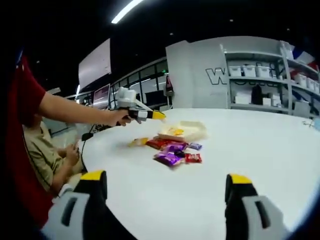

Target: Place the target food into the container with the food tongs after gripping and lifting it, then release it inside without dropping or visibly crushing the food.

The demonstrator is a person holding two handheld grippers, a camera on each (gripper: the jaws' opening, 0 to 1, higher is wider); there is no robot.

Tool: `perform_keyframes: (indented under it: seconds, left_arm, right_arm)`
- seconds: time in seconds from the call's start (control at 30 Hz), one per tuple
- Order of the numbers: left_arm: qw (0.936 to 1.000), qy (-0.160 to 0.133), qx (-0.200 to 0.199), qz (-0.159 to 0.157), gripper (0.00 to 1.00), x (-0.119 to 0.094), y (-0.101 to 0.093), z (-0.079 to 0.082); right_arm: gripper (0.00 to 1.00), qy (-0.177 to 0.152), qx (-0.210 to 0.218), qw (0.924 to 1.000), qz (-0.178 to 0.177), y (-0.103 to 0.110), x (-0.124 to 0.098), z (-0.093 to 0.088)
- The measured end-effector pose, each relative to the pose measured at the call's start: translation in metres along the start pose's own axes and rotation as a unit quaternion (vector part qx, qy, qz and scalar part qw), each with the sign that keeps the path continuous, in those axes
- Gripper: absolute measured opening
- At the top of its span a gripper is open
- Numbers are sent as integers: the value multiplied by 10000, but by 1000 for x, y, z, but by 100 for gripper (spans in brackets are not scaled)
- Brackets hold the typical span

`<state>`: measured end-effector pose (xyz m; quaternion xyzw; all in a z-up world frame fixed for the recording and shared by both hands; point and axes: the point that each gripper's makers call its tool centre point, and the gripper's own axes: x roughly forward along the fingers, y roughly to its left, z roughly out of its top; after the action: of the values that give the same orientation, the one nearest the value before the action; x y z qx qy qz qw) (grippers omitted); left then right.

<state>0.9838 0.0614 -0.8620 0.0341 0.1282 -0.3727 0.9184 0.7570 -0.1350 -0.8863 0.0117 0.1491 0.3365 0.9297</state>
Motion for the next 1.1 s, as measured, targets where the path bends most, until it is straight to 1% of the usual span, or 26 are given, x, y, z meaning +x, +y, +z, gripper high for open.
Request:
perform_keyframes:
  seconds: [0.1, 0.3, 0.4, 0.5, 0.73, 0.8, 0.97, 1.1]
  left_arm:
    - [10000, 20, -20, 45, 28, -8, 3, -3]
    - [10000, 45, -30, 70, 28, -13, 5, -8]
    - [9999, 96, -81, 32, 28, -16, 2, -12]
    - [9999, 108, -44, 23, 28, -21, 0, -16]
    - [9998, 152, -128, 31, 28, -36, -2, -26]
    - [9998, 178, -65, 28, 29, -40, -4, -29]
    - [9996, 259, -66, -6, 28, -49, -5, -39]
    - [9995, 296, -73, 1, 28, -52, -5, -42]
  right_arm:
    - [98, 1, -15, 10000, 28, 3, 1, 1]
    - [97, 26, -31, 10000, 74, 9, 1, -1]
    - [97, 39, -11, 9999, 95, 11, 1, -2]
    - [97, 50, -21, 9999, 107, 12, 2, -2]
    - [96, 100, -59, 9997, 203, 18, 6, -3]
    - [96, 101, -63, 9997, 227, 19, 7, -2]
    - [96, 120, -72, 9995, 297, 24, 11, -3]
    - [96, 177, -124, 9992, 345, 27, 14, -5]
